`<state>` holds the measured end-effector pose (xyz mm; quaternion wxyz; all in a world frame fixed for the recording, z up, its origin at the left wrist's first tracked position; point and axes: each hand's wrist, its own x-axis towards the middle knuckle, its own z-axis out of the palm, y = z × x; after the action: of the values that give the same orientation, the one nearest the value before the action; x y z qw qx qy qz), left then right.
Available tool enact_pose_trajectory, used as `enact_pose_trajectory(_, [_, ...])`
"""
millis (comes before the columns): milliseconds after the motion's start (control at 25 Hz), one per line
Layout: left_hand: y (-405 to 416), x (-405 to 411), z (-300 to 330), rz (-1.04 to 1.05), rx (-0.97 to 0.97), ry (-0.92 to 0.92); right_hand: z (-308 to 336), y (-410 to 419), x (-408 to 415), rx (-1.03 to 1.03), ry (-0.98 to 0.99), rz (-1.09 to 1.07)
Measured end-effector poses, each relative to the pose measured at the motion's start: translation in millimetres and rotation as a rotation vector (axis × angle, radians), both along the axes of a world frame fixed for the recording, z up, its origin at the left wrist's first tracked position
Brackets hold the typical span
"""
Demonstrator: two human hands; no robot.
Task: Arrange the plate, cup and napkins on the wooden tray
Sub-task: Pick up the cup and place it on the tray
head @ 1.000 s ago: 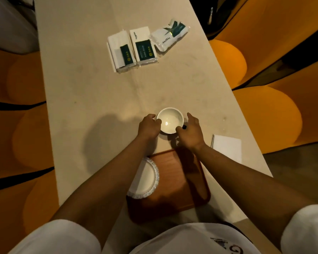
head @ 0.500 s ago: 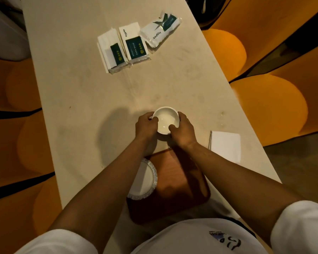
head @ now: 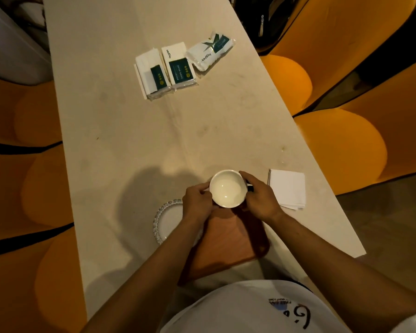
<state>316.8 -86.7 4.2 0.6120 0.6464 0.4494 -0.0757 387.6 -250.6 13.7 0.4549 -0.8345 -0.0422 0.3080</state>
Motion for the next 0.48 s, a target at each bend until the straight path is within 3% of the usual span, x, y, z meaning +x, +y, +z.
enact_pose_trajectory(480, [-34.7, -18.7, 1.6, -0.034, 0.064, 0.039, -18.0, -8.4, -0.7, -0.154, 0.019, 0.110])
